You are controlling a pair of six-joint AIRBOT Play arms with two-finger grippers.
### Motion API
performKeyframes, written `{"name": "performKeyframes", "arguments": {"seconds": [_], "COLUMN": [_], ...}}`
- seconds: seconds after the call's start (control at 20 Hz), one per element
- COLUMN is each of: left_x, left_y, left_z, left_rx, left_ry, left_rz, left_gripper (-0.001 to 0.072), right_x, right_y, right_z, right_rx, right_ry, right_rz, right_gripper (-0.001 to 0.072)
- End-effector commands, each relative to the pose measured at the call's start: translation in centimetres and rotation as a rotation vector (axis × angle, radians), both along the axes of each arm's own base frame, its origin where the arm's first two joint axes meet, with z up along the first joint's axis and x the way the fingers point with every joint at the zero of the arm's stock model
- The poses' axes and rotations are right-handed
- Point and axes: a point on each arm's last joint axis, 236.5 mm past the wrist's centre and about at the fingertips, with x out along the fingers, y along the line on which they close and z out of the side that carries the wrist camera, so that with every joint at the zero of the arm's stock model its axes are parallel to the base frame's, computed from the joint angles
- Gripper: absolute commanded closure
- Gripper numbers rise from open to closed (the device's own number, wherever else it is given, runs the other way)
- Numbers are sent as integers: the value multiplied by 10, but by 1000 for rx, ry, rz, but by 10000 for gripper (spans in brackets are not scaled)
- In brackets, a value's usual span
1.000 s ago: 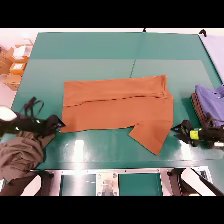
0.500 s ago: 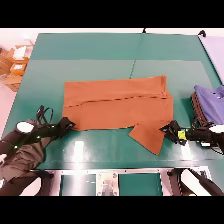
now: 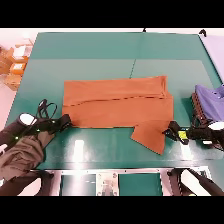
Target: Fold the shirts.
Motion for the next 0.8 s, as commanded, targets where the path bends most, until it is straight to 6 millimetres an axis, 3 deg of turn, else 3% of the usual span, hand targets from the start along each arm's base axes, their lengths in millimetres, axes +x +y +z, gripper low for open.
{"name": "performKeyframes", "arguments": {"seconds": [0.0,0.15,0.25,0.35,0.55,0.65,0.75], "left_x": [-24,-51,-53,-35,27,60,92], "left_y": [18,26,25,25,26,23,21], "left_z": [11,15,18,36,87,93,88], "left_rx": [115,163,160,164,182,175,172], "left_ry": [88,155,167,114,-42,-57,-53], "left_rz": [-89,-159,-172,-170,-164,-182,-204], "left_gripper": [680,679,679,679,679,679,679], "right_x": [-20,-54,-49,-21,56,97,138], "right_y": [-19,-27,-22,-17,-18,-15,-17], "right_z": [6,4,14,41,101,116,117], "right_rx": [-90,-133,-112,-78,-109,-118,-134], "right_ry": [94,227,208,108,-154,-233,-267], "right_rz": [24,55,56,59,61,72,81], "right_gripper": [698,698,698,698,698,698,698]}}
